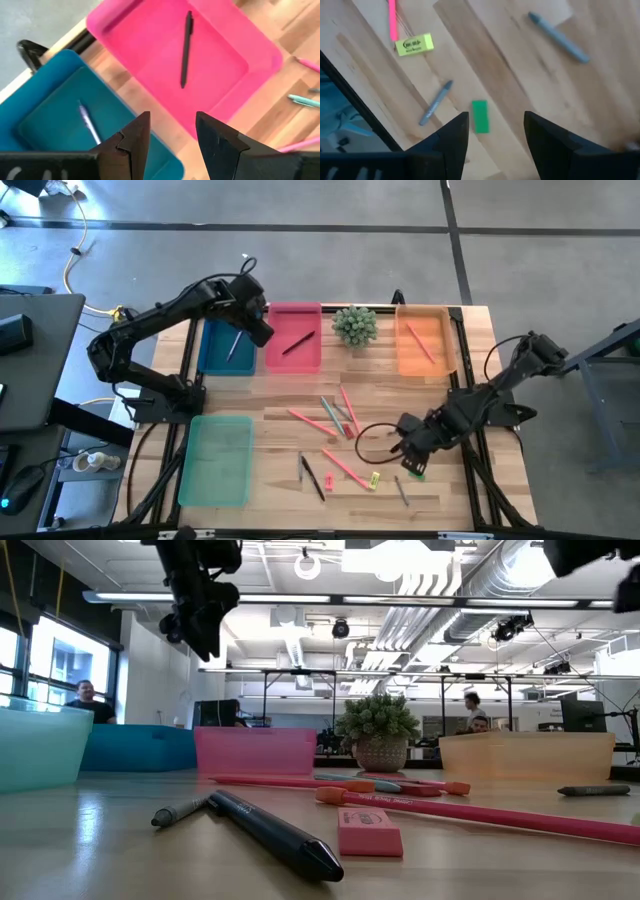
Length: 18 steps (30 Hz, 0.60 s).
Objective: Sort crayons/erasers/pens/pencils in bins
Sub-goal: Put the green eraser into the green bin
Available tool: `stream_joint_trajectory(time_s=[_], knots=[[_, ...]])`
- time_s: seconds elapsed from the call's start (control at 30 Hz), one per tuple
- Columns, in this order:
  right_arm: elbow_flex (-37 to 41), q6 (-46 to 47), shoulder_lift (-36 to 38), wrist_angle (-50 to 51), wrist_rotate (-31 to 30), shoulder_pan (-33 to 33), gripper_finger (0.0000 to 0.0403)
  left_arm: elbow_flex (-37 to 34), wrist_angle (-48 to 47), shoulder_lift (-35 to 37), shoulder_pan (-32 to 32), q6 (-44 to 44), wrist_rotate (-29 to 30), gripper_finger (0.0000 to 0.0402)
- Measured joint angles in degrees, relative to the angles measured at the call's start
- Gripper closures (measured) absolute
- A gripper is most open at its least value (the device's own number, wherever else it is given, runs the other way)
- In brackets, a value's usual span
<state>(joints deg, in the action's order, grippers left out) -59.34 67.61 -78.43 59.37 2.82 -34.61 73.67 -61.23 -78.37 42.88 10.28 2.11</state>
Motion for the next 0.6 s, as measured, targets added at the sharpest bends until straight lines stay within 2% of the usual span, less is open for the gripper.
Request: stream_joint_trajectory(time_s=[0.3, 0.6], knots=[[7.90, 13.38, -0.67, -10.71, 2.00, -4.71, 0.0220, 0.00, 0.00, 0.00, -4.11, 3.92, 0.02, 0.0257], [8.71, 12.44, -8.16, -12.13, 4.65, -7.17, 0.0220, -0.02, -0.72, -0.02, -7.52, 8.26, 0.04, 0.0257]])
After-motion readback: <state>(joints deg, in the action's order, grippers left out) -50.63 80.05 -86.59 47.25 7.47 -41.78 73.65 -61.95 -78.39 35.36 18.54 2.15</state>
